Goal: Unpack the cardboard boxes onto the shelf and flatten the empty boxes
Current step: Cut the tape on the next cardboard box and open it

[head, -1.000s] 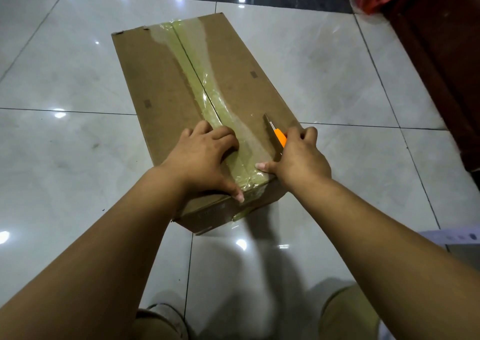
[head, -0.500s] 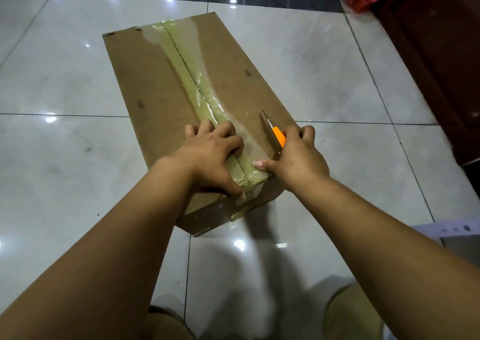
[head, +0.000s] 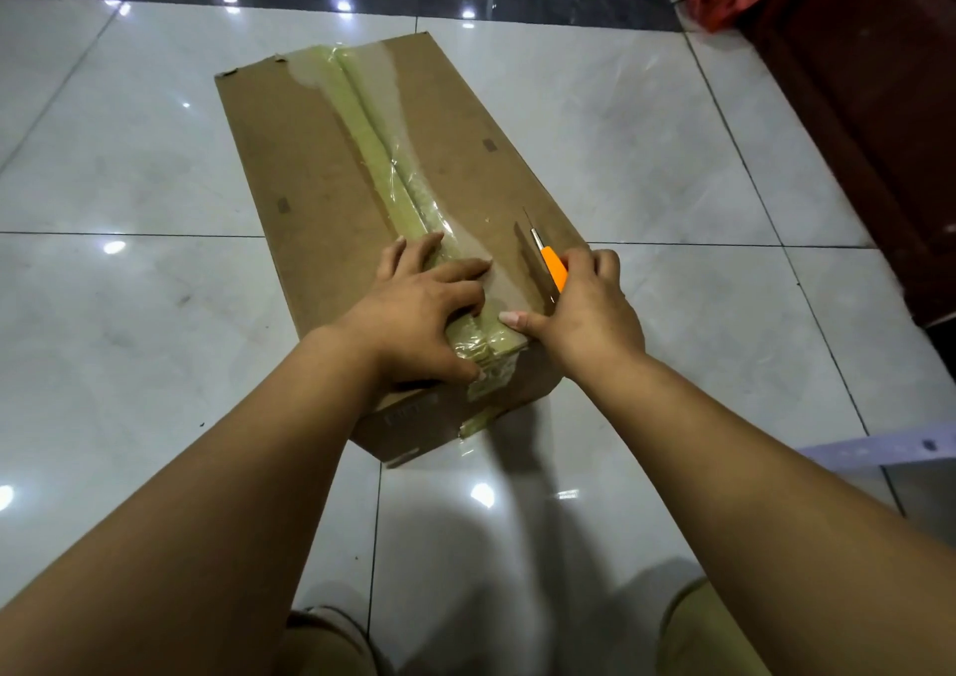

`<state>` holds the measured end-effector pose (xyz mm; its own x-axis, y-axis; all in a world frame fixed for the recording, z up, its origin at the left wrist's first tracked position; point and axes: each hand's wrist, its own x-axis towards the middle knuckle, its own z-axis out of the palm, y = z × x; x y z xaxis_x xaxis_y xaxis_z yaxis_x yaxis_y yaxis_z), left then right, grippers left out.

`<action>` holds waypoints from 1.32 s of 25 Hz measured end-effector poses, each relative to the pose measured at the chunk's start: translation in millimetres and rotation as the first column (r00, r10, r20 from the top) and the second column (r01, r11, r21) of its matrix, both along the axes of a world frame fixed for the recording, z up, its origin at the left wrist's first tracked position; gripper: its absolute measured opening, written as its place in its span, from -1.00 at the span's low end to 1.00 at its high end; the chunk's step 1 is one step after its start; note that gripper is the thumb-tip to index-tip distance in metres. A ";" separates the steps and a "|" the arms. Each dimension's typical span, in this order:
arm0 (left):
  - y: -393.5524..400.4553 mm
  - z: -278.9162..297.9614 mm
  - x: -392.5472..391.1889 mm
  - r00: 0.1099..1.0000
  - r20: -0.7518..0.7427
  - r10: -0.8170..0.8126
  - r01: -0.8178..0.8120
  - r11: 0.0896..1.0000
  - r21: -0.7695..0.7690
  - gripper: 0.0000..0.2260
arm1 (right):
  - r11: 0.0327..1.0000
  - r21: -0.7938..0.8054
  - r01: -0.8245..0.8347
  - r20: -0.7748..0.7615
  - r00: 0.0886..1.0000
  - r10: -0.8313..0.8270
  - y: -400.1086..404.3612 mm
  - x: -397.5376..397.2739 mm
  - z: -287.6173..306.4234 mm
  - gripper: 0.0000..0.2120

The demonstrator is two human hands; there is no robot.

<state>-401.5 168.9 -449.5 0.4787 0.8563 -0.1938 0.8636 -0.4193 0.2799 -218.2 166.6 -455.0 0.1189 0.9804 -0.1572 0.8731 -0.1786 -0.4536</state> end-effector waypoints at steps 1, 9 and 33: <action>-0.7 -0.4 0.0 1.000 0.008 0.001 -0.001 1.000 -0.012 -0.53 | 1.000 0.011 -0.004 -0.006 1.000 0.005 -1.1 -0.3 0.2 -0.27; -20.8 2.5 19.7 0.999 -0.030 0.020 -0.021 1.000 -0.013 -0.64 | 0.999 0.047 -0.024 -0.101 0.994 0.029 -17.5 18.4 0.2 -0.37; -30.1 3.6 32.1 0.960 0.191 0.207 -0.180 0.972 -0.150 -0.69 | 0.981 -0.154 -0.121 -0.379 0.924 0.055 -96.8 51.2 10.9 -0.84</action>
<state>-369.4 138.8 -445.9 0.3468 0.9106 -0.2249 0.8436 -0.1981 0.4991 -167.0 69.8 -444.1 -0.0662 0.9381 -0.3399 0.6635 -0.2130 -0.7172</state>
